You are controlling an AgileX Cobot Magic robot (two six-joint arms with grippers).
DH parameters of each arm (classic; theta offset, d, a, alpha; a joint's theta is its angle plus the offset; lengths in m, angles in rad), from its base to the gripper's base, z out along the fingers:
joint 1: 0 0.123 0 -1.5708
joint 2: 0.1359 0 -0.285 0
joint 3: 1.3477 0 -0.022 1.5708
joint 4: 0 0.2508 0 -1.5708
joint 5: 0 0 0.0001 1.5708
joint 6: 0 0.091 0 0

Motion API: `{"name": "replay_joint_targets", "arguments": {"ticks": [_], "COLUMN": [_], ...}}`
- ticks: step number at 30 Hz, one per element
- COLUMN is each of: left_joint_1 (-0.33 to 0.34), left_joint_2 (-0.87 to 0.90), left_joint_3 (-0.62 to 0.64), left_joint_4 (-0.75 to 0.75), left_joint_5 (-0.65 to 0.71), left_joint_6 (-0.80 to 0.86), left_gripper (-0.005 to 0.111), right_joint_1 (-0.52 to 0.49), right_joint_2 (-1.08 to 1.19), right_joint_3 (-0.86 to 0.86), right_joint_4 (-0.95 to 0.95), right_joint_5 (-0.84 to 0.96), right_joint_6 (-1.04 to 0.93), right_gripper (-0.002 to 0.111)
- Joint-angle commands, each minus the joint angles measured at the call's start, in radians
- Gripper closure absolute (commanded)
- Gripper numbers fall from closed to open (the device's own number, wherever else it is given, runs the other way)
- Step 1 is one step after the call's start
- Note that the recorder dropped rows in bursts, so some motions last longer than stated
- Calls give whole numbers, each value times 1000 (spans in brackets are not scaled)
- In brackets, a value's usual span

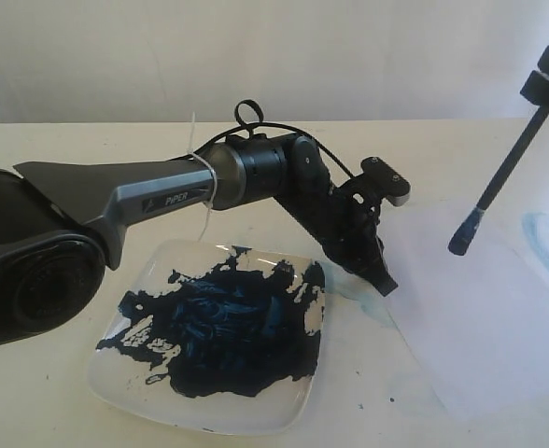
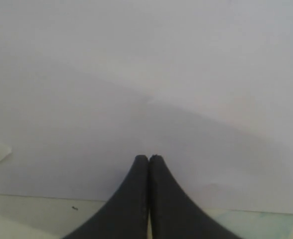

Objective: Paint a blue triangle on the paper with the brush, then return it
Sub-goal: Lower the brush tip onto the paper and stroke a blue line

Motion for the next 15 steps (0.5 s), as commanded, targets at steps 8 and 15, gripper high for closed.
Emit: {"name": "replay_joint_targets", "arguments": {"ticks": [8, 15], "left_joint_1": [0, 0], "left_joint_2": [3, 3], "left_joint_3": [0, 0], "left_joint_4": [1, 1], "left_joint_5": [38, 40], "left_joint_6": [-6, -6], "left_gripper": [107, 107], "right_joint_1": [41, 89], "right_joint_2": [38, 96], "right_joint_3": [-3, -3], "right_joint_4": [77, 152], "right_joint_5": [-19, -41], "right_joint_6": [-118, -219], "right_gripper": [108, 108]}}
